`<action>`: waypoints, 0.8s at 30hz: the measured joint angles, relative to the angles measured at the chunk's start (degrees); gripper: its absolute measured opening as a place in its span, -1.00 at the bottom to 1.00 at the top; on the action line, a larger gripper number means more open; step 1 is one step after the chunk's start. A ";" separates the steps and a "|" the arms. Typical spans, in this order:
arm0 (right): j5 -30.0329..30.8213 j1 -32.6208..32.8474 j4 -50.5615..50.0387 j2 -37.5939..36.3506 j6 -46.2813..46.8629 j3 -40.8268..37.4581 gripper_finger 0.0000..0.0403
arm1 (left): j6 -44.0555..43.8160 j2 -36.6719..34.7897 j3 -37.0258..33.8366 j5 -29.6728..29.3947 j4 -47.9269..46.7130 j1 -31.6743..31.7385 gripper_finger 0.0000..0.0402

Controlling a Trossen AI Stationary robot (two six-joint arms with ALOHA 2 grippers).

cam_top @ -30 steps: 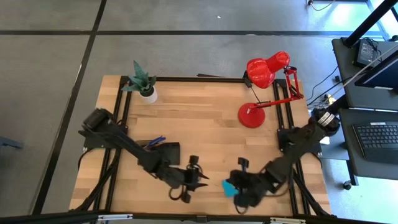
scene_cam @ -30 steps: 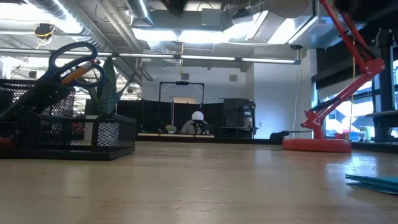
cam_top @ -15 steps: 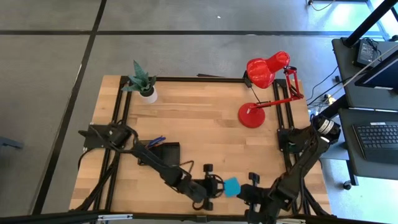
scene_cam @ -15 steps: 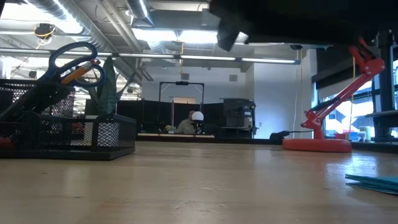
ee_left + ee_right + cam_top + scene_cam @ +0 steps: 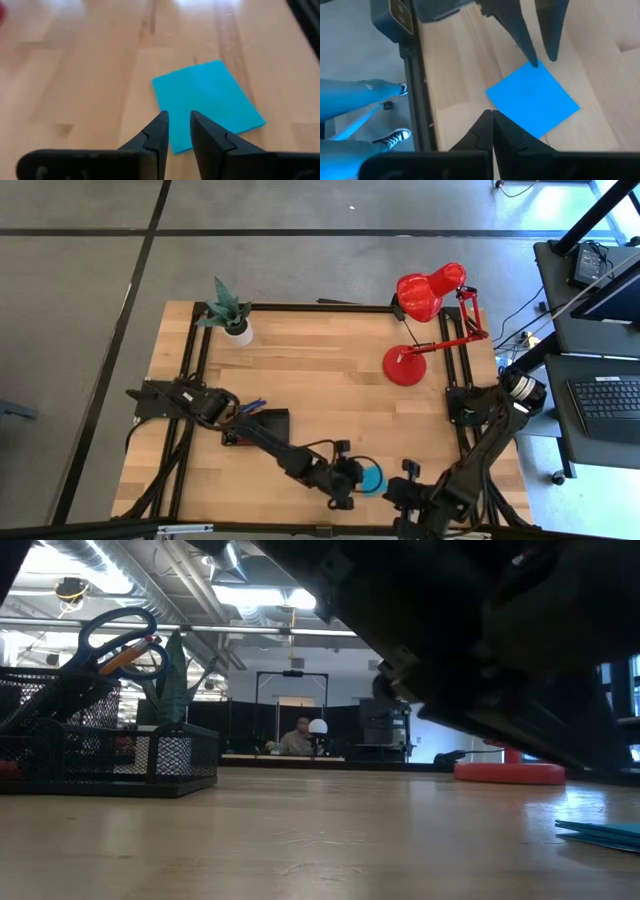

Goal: Pick and place office supplies into organizer
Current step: Put the blue sticky note into the right compartment of the desk organizer

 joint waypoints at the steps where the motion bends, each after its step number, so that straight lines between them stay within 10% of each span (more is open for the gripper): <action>1: -0.16 0.00 0.04 0.34 0.01 0.00 -0.96 | -0.02 0.00 0.00 1.41 -0.01 0.24 -0.65; 24: -1.08 -0.02 1.97 7.55 -0.14 -0.04 -0.96 | -0.55 2.19 0.04 9.15 -0.33 2.00 -0.80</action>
